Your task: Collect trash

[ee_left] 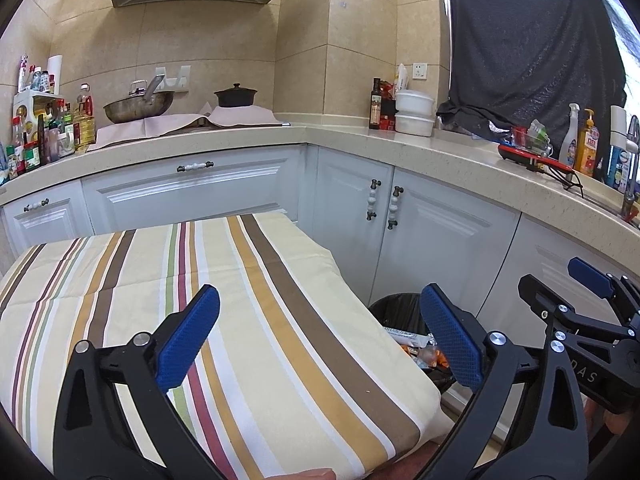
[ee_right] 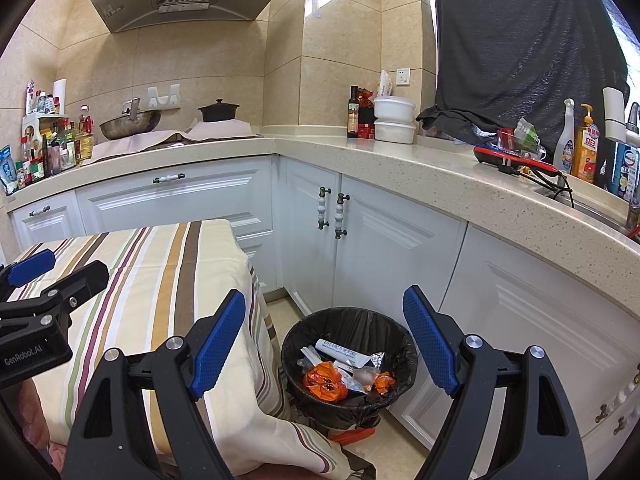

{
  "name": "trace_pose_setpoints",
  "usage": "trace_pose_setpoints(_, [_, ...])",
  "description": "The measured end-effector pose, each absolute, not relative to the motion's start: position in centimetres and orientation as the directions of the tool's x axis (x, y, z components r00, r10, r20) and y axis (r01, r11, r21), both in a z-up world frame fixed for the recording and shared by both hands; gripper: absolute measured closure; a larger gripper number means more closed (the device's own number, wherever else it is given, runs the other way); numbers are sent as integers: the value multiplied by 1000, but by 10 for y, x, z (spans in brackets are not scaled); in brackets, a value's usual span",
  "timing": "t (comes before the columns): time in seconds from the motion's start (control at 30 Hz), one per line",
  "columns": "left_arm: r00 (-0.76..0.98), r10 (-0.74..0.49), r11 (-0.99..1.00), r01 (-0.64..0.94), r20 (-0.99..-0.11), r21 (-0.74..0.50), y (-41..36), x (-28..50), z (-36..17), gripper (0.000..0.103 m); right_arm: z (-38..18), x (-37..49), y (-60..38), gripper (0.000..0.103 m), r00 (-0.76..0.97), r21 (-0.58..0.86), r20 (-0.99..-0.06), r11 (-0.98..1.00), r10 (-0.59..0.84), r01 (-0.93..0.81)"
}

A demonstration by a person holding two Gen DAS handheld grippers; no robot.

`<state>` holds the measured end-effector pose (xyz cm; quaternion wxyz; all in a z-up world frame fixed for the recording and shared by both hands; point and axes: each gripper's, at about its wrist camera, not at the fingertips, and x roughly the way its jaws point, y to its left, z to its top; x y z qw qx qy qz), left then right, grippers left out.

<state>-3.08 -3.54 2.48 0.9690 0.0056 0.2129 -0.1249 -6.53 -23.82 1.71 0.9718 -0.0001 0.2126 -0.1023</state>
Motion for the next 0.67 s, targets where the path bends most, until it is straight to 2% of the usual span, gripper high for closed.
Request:
trace_pose_setpoints(0.3, [829,-287,957,266,-479,-114,-30,-18,16,5,15,-62,-226,24,888,-47,-418,981,-191,188])
trace_pose_setpoints(0.47, [849,-216,974,220,-483,-49,-27,-11,13,5,14,-54,-223,23,888,-50,-425,984,-176,171])
trace_pose_setpoints(0.67, [822,-109,993,115,-559,-24,6,20,0,5,11,-15,-203,20,890,-40,-449,997,-81,71])
